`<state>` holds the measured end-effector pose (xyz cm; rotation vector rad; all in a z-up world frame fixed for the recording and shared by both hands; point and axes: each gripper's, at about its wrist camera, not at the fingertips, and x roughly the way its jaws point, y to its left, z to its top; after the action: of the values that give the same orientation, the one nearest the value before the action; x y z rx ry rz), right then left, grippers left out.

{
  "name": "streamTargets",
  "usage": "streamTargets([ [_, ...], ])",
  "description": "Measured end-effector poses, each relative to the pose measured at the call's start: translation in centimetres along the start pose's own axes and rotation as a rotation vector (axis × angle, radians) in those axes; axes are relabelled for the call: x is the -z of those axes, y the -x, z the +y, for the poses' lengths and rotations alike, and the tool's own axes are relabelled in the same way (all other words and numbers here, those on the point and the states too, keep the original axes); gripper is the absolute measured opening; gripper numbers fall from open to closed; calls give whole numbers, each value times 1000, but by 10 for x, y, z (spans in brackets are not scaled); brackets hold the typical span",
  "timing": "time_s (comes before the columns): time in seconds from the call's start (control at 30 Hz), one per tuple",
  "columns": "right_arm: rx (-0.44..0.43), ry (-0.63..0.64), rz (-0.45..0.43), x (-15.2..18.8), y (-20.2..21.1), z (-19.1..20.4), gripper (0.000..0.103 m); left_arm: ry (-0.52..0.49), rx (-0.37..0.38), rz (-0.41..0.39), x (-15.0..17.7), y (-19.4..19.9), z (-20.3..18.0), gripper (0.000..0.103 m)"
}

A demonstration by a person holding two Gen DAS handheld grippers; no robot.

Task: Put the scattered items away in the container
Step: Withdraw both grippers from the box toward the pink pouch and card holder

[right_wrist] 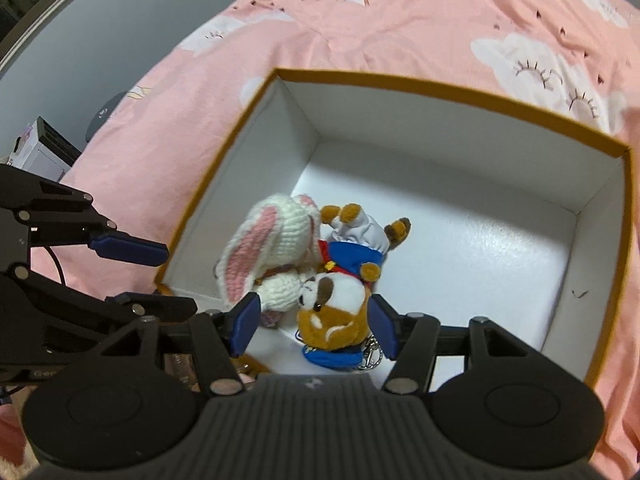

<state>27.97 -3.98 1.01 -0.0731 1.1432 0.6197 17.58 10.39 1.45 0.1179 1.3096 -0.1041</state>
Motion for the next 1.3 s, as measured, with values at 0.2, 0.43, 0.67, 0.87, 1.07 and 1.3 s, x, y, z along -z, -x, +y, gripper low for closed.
streamTargets([
  [0.2, 19, 49, -128, 23, 29, 16, 62, 15, 7, -92, 28, 28, -2, 47],
  [0.43, 16, 42, -244, 68, 55, 29, 62, 13, 18, -170, 70, 41, -10, 47],
  [0.67, 40, -46, -287, 123, 52, 29, 62, 51, 98, -174, 104, 25, -21, 50],
  [0.87, 28, -115, -225, 160, 36, 25, 53, 199, 204, -104, 113, 1, -17, 53],
  [1.07, 21, -148, -237, 174, 31, 21, 42, 378, 325, -56, 118, -24, -5, 55],
  [1.3, 57, -182, -207, 176, 20, 12, 35, 463, 350, -54, 119, -44, -5, 63],
])
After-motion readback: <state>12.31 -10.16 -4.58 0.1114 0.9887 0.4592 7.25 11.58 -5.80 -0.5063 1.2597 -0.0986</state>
